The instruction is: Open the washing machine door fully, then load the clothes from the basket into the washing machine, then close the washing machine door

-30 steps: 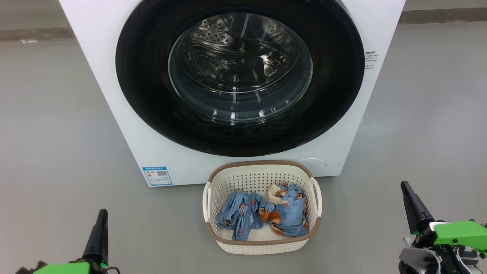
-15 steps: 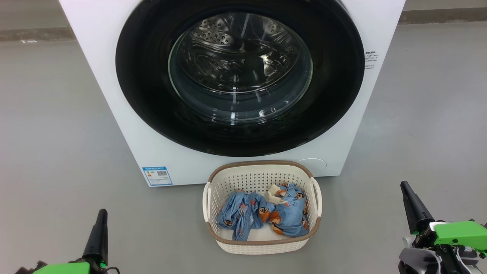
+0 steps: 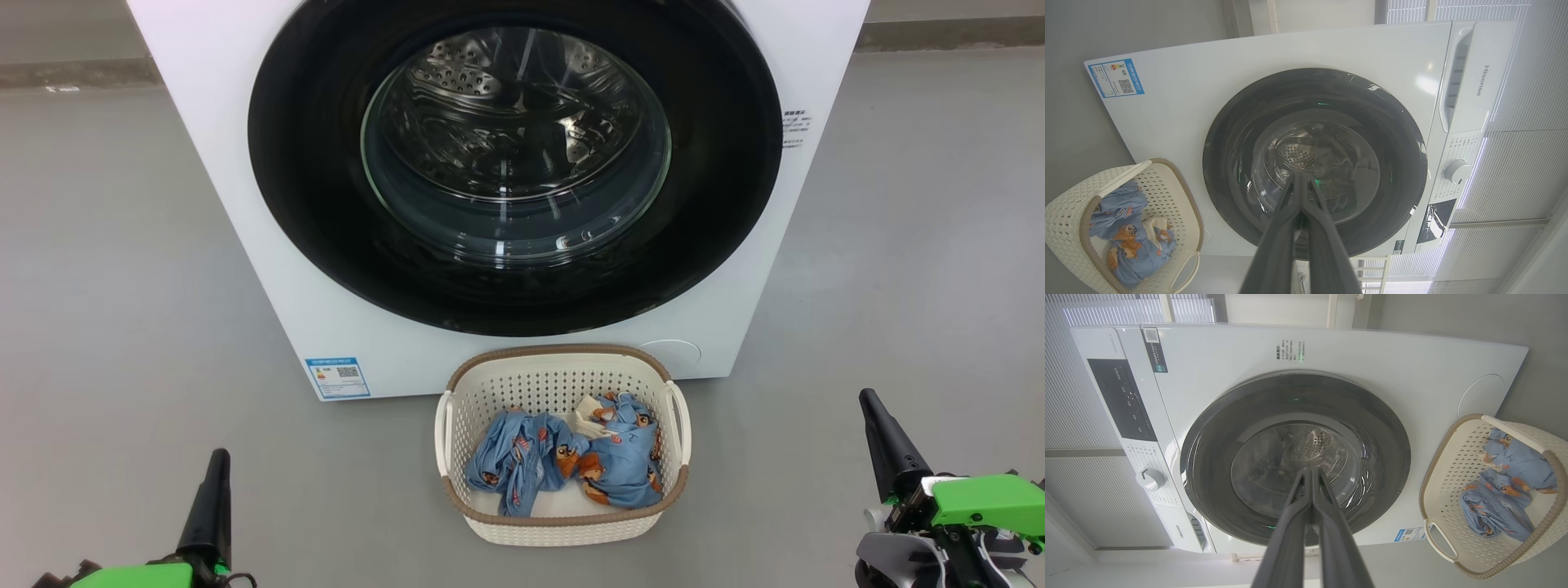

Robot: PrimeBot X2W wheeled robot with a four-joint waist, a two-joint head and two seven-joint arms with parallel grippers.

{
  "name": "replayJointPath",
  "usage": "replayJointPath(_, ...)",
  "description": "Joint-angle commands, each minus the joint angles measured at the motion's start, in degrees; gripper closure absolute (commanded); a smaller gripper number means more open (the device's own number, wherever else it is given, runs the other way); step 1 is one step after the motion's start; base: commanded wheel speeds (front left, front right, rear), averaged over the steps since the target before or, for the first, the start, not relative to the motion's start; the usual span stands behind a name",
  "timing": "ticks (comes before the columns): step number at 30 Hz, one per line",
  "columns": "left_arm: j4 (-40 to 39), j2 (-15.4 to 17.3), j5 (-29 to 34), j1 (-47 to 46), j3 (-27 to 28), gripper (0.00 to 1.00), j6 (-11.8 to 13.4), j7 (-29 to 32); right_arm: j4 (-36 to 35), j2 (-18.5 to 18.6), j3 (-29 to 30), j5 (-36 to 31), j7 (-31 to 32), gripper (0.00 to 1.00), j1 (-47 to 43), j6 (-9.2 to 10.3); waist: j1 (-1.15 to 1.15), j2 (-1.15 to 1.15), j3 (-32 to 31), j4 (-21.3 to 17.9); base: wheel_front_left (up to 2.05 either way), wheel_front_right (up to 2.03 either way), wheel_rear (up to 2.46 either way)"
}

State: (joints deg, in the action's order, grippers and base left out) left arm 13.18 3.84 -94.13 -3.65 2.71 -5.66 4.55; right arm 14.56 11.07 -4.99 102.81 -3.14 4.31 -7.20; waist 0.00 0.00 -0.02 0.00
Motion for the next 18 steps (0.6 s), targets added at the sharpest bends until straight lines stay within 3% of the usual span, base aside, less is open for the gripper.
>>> replayJointPath(1,-1.10,0.49,0.32,-2.47,1.96,1.00,0.06,0.34,-1.68,1.20,-0.90,0.11,-0.39,1.00,2.12,-0.29,0.00,0.00,0.00,0.00,0.00,0.00,0.00)
replayJointPath(3,-1.10,0.48,0.33,-2.47,1.97,1.00,0.06,0.35,-1.69,1.21,-0.91,0.12,-0.40,1.00,2.12,-0.29,0.00,0.00,0.00,0.00,0.00,0.00,0.00)
replayJointPath(4,0.18,-0.01,0.00,0.08,-0.03,0.00,0.00,-0.02,0.20,-0.06,-0.08,-0.01,-0.03,0.00,-0.07,0.00,0.00,0.00,0.00,0.00,0.00,0.00,0.00)
replayJointPath(18,0.57,-0.14,1.43,1.61,-1.14,0.00,-0.14,-1.52,1.44,-1.57,-0.64,-1.72,-0.92,0.00,-1.56,-0.01,0.01,0.00,0.07,0.20,0.00,0.00,0.00)
